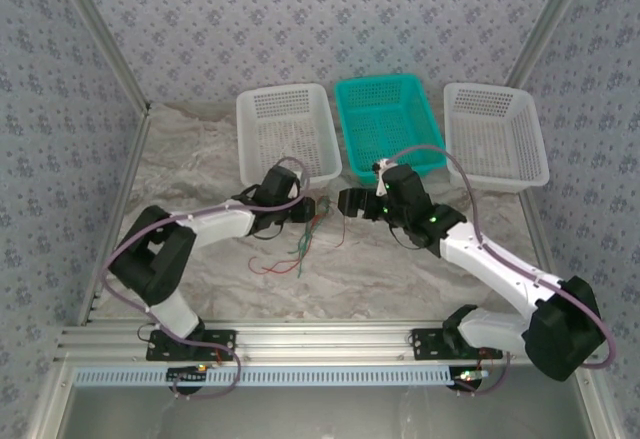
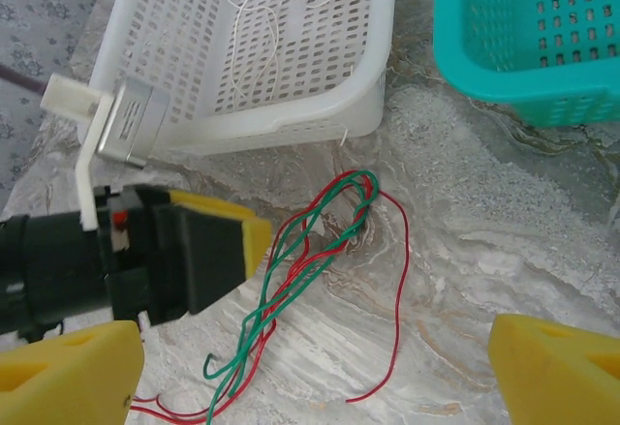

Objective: Untangle the cables
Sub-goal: Untie the cable from multiple cables.

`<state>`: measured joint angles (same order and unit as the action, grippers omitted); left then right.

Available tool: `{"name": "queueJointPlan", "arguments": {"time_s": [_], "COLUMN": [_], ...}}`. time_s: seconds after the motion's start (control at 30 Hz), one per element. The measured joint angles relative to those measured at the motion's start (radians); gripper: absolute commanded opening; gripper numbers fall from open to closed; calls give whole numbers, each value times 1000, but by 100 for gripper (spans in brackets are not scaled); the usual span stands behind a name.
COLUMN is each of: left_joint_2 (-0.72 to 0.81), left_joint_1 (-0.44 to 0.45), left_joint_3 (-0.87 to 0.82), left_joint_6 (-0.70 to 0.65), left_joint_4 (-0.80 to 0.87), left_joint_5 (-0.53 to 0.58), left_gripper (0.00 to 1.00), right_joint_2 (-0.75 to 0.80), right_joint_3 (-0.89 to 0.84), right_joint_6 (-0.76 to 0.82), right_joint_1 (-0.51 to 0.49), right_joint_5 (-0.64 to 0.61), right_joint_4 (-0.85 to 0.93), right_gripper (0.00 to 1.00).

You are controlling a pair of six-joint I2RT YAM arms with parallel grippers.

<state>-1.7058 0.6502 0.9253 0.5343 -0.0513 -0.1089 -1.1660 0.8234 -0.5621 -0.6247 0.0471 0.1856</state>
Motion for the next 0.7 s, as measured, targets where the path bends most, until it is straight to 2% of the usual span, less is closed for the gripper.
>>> {"name": "queueJointPlan", "arguments": {"time_s": [0.1,0.37,0.57,0.7], "left_joint_2": [-46,-81,-68,-5], "left_joint_1": [-1,-3,-4,-5], "left_joint_3": [26,30,26,10], "left_joint_6": [-6,-17,-10,3], "left_joint_4": [-17,-37,-41,-42], "left_joint_5": [-3,-3,-21,-50], "left_gripper": [27,1,0,0], "right_joint_2": [28,71,70,68], "right_joint_3": [-3,-4,-11,-31], "right_joint_6": [-4,-7,-11,-45], "right_joint_1": [0,0,0,-7], "right_joint_5": [-13,-35,-37,-37], "right_joint_4": [3,10,8,-14], "right_gripper": [94,95,95,96]}}
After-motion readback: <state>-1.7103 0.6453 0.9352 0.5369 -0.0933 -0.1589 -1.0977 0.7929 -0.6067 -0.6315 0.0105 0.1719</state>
